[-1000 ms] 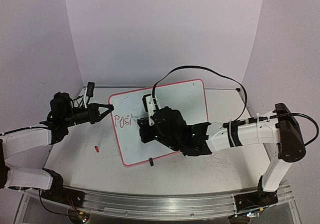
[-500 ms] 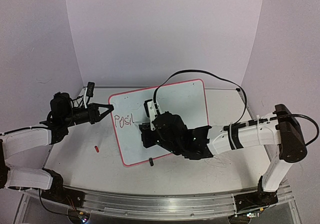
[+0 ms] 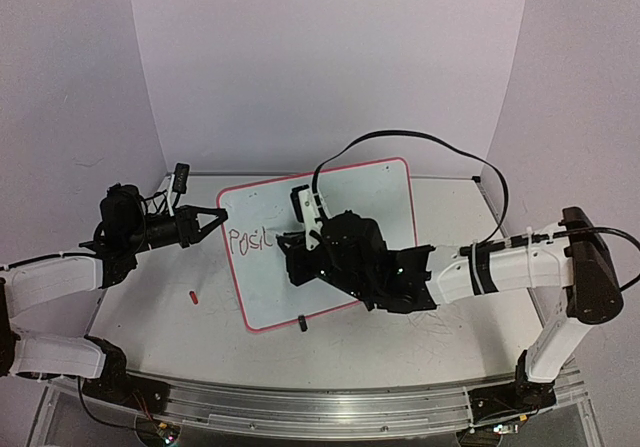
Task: Write a sentence on the whiteboard
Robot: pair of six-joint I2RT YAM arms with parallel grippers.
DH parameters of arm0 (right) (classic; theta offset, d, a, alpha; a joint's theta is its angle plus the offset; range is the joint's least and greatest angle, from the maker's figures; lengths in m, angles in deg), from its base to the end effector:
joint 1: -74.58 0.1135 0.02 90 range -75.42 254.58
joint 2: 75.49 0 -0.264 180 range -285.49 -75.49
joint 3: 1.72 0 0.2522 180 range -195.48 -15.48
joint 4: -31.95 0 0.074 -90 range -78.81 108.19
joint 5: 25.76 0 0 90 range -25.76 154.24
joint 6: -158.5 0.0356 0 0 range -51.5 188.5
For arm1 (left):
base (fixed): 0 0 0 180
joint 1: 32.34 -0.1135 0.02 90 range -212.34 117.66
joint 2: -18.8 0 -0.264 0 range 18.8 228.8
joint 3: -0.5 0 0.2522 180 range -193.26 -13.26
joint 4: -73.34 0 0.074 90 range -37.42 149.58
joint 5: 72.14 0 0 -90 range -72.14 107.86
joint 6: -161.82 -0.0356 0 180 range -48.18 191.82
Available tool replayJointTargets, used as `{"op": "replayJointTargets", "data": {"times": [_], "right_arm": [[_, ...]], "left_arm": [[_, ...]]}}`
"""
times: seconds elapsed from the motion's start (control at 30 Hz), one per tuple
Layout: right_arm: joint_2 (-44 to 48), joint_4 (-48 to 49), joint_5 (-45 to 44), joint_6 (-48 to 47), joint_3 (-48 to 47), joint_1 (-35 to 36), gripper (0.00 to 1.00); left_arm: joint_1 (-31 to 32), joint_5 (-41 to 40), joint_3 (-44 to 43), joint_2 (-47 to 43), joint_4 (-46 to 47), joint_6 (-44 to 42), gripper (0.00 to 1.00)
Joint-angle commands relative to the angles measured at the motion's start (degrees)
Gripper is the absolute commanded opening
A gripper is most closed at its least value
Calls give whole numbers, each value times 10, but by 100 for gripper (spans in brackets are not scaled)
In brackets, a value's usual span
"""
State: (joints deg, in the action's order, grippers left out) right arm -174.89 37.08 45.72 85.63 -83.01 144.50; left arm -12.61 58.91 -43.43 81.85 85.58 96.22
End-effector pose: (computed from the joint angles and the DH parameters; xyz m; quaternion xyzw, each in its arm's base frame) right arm 0.1506 0.3792 0.2714 -0.2536 0.7363 0.3319 0.5323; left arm 0.2169 -0.1026 0.2541 0.2039 0.7097 -0.4765 0.4772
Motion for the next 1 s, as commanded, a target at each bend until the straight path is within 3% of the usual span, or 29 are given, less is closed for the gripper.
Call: {"op": "replayJointTargets", "data": {"times": [0.0,0.63,0.87,0.97], "right_arm": [[-17,18,-8,-17,-41,-1,0],[-47,-41,-44,4,-71,-1,0],[-29,-60,-72,12,-61,-1,0],[0,-26,-44,5,-35,-1,0]], "left_arm": [[0,7,-8,-9,25,-16,0],[0,8,-8,-10,25,-16,0],[0,8,-8,-8,25,-17,0],[0,9,-9,-7,24,-17,0]]}}
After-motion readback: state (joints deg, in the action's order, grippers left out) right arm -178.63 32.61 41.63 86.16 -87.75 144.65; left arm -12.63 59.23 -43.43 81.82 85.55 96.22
